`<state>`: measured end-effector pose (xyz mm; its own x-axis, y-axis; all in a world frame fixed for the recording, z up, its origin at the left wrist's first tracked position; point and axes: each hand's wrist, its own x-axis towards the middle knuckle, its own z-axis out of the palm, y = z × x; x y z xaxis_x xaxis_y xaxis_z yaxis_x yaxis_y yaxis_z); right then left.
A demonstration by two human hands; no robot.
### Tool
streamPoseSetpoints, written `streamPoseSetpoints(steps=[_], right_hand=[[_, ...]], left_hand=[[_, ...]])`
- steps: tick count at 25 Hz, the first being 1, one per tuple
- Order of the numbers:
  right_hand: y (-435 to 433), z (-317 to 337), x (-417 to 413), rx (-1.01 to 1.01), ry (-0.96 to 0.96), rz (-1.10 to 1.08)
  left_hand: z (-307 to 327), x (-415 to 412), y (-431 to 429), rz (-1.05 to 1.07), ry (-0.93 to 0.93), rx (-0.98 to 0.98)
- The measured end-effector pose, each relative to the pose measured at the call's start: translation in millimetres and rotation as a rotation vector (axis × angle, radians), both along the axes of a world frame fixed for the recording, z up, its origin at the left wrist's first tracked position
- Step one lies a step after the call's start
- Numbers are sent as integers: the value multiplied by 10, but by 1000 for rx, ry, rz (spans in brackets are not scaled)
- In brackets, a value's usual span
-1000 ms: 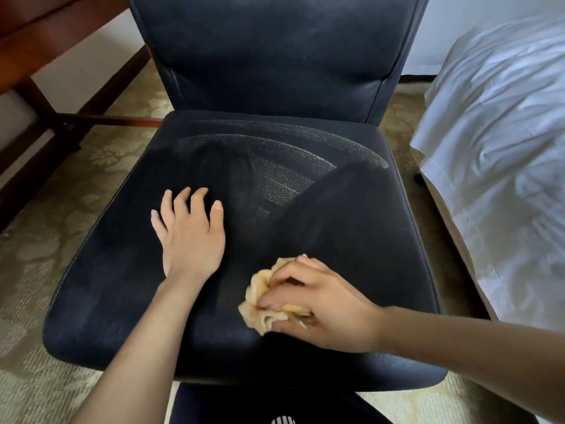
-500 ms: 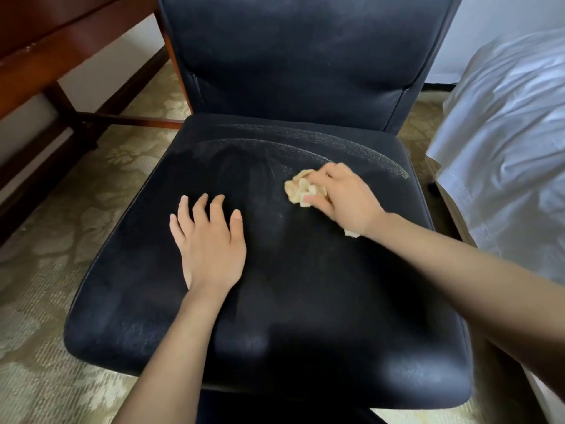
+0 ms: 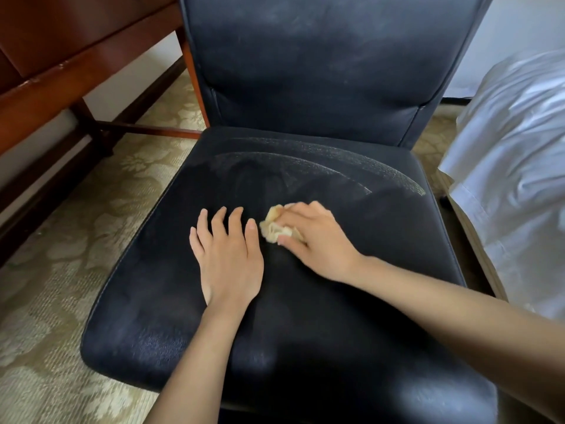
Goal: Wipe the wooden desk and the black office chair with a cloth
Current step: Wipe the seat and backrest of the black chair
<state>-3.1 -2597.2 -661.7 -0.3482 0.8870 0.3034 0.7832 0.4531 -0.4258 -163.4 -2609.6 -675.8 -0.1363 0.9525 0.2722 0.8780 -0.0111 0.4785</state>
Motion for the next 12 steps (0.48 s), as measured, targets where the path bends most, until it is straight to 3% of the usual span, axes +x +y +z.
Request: streamPoseSetpoints(steps=[5,8,12], right_hand=[[-615,66,20,-27,21,238],[-814,108,225,2,-71,340],[-638,176,613,123,-176,219]], left_hand=[[15,-18,-21,8,-31,19],[10,-23,-20,-5,-22,19],[-19,-35,-13,-17,7,14]])
